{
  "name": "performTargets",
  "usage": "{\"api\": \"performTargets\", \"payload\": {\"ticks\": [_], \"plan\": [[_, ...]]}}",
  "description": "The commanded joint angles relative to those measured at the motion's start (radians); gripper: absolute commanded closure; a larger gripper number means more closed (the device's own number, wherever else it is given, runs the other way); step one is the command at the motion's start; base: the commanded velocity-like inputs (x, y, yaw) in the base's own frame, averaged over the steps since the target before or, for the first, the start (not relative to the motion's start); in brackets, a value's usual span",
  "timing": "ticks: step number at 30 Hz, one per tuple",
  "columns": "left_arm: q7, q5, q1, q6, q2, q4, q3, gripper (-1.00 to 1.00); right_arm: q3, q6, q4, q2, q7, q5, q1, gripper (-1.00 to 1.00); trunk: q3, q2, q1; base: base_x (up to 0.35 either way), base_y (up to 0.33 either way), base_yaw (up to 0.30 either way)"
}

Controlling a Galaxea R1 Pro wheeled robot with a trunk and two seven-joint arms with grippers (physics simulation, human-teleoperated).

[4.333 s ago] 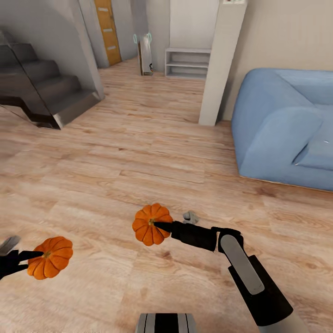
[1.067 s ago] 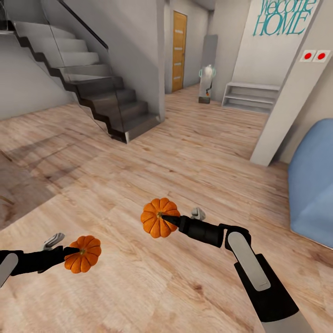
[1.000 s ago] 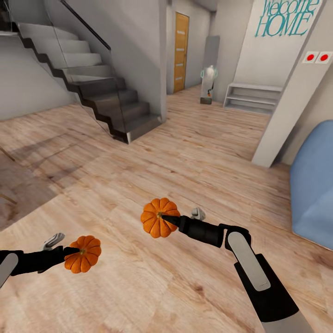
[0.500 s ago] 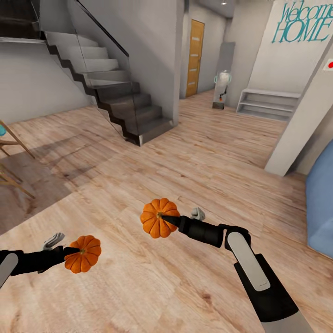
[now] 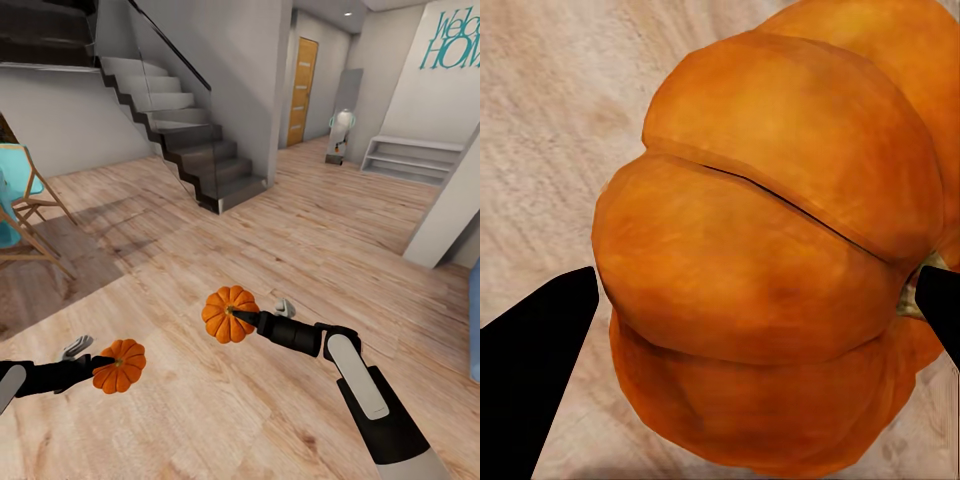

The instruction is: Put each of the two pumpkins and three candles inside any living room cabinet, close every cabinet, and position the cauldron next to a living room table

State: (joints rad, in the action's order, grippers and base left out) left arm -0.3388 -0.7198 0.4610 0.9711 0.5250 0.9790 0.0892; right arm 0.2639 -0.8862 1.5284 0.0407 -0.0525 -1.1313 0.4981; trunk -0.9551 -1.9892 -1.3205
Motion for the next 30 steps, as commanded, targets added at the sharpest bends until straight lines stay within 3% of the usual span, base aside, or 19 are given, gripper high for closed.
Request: {"api": "performTargets", "payload": {"ticks": [1, 6, 26, 30], "plan": [[-0.008, 0.008, 0.001, 0.005, 0.0, 0.0, 0.002, 1.0, 0.001, -0.001, 0.001, 0.001, -0.006, -0.005, 0.0, 1.0, 0.004, 0.007, 0.004, 0.0, 0.0, 0.191], [-0.008, 0.009, 0.001, 0.005, 0.0, 0.0, 0.001, 1.0, 0.005, -0.001, 0.001, 0.001, -0.006, -0.005, 0.0, 1.0, 0.027, 0.042, 0.023, 0.0, 0.0, 0.191], [-0.015, 0.006, 0.001, 0.005, 0.0, -0.038, 0.005, 1.0, 0.011, 0.0, 0.001, 0.003, -0.006, -0.004, 0.0, 1.0, 0.055, 0.042, 0.023, 0.002, 0.0, 0.191], [-0.015, 0.006, 0.001, 0.005, 0.0, -0.043, 0.006, 1.0, 0.011, 0.0, 0.0, 0.001, -0.006, 0.025, 0.0, 1.0, 0.061, 0.042, 0.023, 0.129, 0.0, 0.191]]}}
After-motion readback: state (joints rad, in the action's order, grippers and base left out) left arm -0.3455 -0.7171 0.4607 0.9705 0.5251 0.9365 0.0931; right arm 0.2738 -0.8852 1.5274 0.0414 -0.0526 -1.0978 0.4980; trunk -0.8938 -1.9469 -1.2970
